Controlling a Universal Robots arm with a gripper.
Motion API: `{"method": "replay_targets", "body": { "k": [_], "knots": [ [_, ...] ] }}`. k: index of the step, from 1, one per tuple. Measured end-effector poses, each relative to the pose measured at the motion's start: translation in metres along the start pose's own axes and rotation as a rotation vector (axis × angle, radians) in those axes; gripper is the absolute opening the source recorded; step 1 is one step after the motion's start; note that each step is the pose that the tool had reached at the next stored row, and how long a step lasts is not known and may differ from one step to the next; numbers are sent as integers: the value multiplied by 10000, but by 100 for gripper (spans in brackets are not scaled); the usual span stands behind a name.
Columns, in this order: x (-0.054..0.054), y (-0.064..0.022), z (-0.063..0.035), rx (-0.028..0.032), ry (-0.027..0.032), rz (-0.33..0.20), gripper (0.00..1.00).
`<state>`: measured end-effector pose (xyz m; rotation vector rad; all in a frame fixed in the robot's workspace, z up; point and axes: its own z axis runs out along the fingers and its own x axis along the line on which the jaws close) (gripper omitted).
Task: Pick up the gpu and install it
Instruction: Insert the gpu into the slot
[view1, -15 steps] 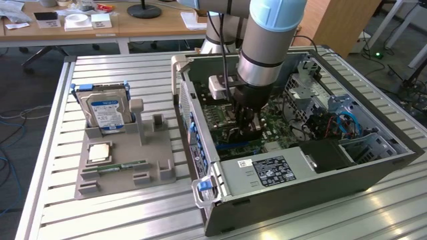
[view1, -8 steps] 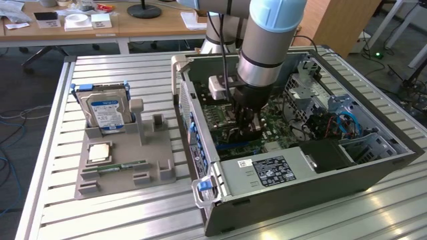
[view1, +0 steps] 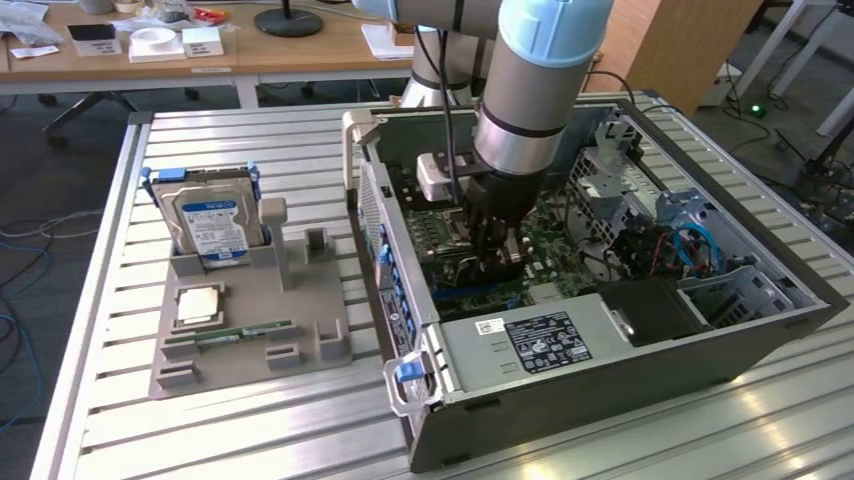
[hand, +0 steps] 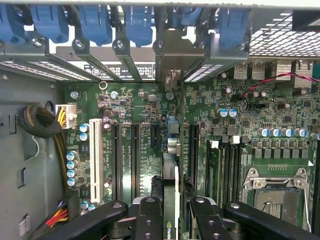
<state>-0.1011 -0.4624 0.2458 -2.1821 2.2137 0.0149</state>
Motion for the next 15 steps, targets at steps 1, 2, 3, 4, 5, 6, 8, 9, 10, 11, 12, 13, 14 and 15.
{"method": "replay_targets", "body": {
  "k": [1, 2, 3, 4, 5, 6, 8, 9, 10, 11, 12, 13, 14, 15],
  "knots": [
    [0, 0, 5, 1, -3, 0, 26],
    [0, 0, 8, 2, -4, 0, 26],
    [0, 0, 9, 1, -1, 0, 26],
    [0, 0, 11, 0, 0, 0, 26],
    [0, 0, 11, 0, 0, 0, 26],
    [0, 0, 11, 0, 1, 0, 26],
    [0, 0, 12, 1, -1, 0, 26],
    [0, 0, 13, 1, -2, 0, 26],
    [0, 0, 13, 1, -2, 0, 26],
    [0, 0, 13, 1, -1, 0, 26],
    [0, 0, 13, 0, -1, 3, 26],
    [0, 1, 13, 0, -1, 16, 26],
    [0, 1, 13, 1, -1, 38, 26],
    [0, 1, 14, 2, 0, 63, 26]
  ]
}}
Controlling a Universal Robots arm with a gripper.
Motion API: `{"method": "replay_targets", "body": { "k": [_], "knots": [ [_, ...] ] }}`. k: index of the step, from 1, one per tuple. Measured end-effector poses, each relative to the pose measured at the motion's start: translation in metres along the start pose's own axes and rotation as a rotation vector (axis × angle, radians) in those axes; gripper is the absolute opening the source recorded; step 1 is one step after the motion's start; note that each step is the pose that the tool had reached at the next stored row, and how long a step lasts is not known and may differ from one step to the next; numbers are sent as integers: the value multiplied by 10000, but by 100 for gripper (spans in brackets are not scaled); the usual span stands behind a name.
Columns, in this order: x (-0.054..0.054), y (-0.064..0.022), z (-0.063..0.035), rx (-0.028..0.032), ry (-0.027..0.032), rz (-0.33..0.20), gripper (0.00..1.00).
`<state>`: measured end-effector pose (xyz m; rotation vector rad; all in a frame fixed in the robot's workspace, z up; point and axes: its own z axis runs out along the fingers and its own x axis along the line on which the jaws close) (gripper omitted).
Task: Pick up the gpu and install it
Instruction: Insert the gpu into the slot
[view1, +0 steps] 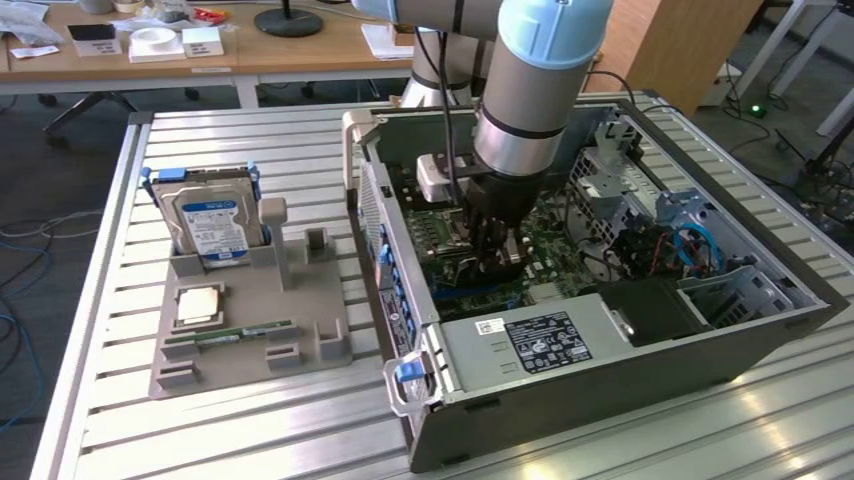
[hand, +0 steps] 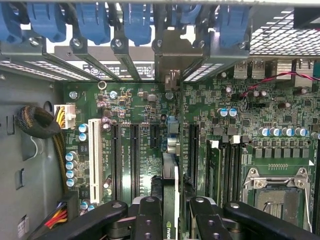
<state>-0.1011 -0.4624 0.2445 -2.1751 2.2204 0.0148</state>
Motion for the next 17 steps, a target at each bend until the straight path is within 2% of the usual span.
{"method": "replay_targets", "body": {
  "k": [17],
  "knots": [
    [0, 0, 19, 3, 1, 93, 26]
  ]
}}
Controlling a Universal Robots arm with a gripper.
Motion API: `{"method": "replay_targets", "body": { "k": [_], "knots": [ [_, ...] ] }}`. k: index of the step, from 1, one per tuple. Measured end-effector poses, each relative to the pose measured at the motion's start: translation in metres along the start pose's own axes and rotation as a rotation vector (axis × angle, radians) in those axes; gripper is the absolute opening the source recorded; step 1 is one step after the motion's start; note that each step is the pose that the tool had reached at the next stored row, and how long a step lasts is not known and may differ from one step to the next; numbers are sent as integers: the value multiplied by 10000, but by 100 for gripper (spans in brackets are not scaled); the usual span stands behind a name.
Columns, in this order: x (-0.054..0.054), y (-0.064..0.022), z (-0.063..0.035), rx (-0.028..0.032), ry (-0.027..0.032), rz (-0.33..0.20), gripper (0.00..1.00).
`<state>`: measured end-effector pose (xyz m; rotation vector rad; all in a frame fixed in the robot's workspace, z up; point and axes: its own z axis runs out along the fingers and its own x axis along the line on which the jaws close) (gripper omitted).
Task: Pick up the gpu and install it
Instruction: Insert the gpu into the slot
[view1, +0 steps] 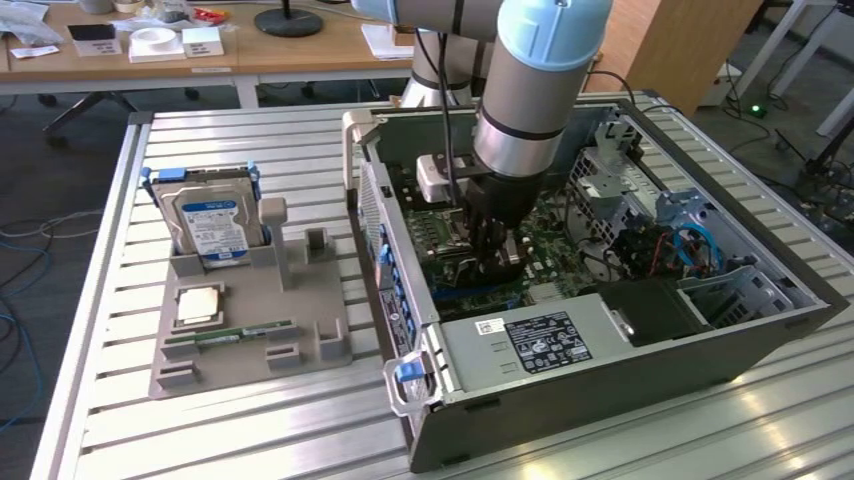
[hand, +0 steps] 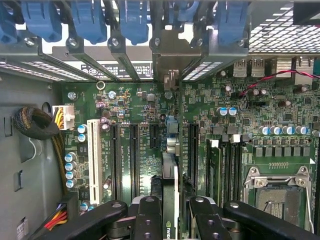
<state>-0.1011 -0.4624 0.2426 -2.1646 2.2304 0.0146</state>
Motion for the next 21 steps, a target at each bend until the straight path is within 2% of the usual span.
{"method": "replay_targets", "body": {
  "k": [13, 14, 21],
  "knots": [
    [1, 17, 4, -1, 0, -1, 26],
    [5, 95, 60, 0, 1, 0, 26],
    [5, 95, 60, 0, 1, 0, 26]
  ]
}}
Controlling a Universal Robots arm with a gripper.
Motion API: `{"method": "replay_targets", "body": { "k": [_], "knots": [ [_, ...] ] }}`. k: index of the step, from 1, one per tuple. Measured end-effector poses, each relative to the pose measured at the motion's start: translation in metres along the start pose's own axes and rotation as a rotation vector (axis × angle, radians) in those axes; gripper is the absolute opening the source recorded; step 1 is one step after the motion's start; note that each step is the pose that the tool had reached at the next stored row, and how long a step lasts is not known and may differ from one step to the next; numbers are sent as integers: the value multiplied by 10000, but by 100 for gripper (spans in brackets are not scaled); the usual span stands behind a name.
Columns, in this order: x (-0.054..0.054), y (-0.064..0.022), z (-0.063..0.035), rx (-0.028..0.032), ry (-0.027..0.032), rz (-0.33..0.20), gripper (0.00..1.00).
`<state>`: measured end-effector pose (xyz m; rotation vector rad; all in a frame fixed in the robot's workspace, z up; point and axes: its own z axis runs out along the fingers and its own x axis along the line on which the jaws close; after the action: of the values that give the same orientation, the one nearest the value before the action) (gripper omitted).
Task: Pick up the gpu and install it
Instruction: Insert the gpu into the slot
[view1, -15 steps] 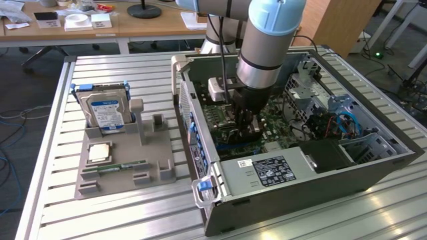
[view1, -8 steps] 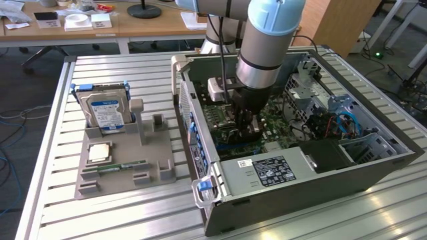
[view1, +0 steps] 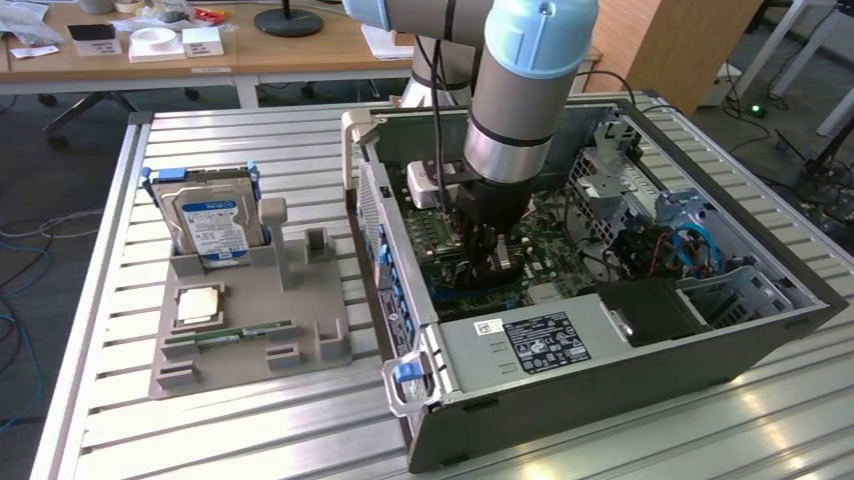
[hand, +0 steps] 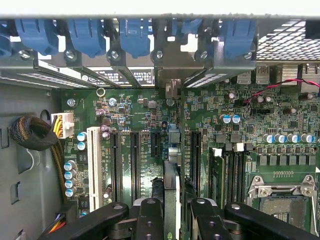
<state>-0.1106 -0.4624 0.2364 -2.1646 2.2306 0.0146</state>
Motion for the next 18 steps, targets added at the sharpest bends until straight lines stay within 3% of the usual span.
{"method": "replay_targets", "body": {
  "k": [10, 14, 18],
  "knots": [
    [-1, 3, 4, 2, -10, 6, 27],
    [0, 0, 1, 1, -2, 0, 38],
    [0, 0, 1, 0, -1, 0, 57]
  ]
}}
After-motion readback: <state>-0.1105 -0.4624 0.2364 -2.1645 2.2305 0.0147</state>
